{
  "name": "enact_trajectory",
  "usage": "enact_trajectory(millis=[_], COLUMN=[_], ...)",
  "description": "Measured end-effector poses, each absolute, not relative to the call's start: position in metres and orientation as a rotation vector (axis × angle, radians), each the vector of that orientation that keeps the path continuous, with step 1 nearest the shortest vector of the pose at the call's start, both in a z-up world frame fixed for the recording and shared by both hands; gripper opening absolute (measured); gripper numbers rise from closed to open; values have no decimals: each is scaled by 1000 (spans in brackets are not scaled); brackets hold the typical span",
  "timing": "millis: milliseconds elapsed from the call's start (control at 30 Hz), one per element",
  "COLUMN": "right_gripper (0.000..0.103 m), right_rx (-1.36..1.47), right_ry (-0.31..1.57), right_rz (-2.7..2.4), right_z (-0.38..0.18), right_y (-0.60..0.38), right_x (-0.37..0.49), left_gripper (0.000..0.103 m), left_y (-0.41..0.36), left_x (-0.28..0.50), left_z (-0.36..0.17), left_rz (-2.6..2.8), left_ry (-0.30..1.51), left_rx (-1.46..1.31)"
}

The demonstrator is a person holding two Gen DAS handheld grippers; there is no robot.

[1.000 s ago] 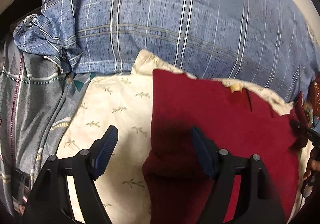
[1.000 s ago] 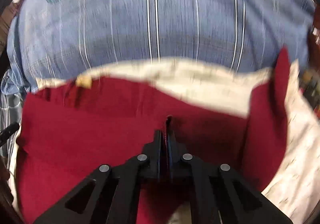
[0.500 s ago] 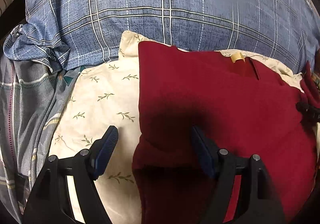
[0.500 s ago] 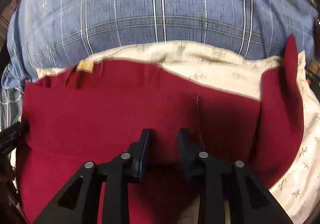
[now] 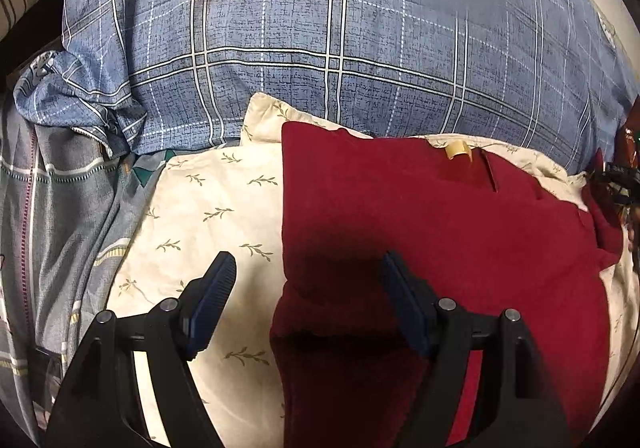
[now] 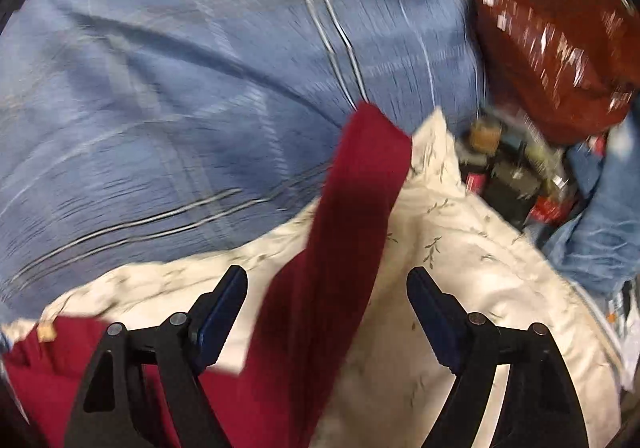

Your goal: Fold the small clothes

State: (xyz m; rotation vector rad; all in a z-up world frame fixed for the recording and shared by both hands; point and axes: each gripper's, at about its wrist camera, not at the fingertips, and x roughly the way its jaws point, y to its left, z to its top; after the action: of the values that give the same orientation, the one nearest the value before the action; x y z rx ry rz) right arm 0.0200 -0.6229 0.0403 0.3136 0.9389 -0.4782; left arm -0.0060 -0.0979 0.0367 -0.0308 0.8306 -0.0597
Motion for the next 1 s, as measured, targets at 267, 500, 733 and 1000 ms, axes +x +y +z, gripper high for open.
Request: enact_trajectory(millis=[267, 500, 733, 1000], right_gripper=[6, 6, 6, 36], right_rx=[439, 487, 240, 51], right_ry=[808, 651, 575, 928], right_rz=[-505, -322, 68, 394], right_z=[48, 115, 173, 45], right_y=[-674, -653, -481, -301], right_x=[-18, -82, -98, -69], left_gripper=[74, 74, 74, 75], left_y=[-86, -72, -50, -53], left_x=[-1, -7, -11, -9], left_z=[36, 49, 58, 54], left_rz=[-39, -34, -25, -78], left_ry=[840, 808, 767, 787], left_rx=[-65, -133, -242, -271])
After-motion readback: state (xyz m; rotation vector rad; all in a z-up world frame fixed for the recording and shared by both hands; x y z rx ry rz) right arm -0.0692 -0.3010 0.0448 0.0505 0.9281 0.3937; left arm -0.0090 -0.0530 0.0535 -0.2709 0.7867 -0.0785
